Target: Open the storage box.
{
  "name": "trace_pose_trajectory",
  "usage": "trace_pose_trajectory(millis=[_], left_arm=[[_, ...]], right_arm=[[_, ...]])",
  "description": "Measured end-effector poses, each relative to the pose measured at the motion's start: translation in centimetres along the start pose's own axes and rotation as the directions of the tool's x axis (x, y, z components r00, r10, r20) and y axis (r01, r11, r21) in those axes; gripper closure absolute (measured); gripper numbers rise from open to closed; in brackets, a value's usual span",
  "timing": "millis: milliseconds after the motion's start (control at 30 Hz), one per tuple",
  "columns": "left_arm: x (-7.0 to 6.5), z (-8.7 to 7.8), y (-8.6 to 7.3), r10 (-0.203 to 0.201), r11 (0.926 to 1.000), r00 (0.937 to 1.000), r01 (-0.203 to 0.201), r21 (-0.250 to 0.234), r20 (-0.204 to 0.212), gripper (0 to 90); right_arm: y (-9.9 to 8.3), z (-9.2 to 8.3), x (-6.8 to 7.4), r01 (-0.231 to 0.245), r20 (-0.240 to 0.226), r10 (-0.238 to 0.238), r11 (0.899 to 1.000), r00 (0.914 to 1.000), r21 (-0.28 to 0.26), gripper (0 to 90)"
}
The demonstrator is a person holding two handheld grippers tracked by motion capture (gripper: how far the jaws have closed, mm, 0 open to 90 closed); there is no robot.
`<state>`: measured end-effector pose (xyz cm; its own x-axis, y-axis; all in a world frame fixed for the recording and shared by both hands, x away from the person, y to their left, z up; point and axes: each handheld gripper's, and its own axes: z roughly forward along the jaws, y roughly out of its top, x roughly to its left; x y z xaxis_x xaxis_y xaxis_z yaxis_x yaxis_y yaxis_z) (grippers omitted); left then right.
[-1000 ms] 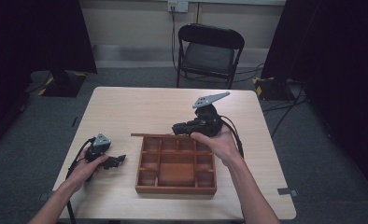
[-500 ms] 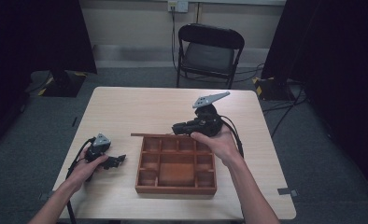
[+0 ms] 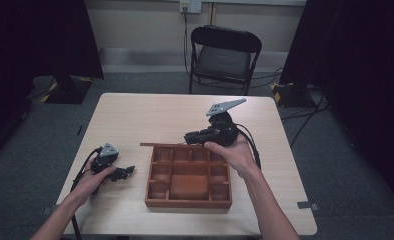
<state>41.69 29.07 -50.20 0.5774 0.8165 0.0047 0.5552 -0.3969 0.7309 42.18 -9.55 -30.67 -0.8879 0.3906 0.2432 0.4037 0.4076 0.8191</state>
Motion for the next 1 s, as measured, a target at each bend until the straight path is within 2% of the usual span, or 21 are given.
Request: trace_pose_trajectory(millis=[1000], left_arm=[[-0.01,0.01,0.0,0.0,1.0,1.0,0.0,0.0,0.0,10.8]], right_arm=[[-0.09,0.06,0.04,-0.001,-0.005,0.001,1.0,1.0,0.003,83.1]])
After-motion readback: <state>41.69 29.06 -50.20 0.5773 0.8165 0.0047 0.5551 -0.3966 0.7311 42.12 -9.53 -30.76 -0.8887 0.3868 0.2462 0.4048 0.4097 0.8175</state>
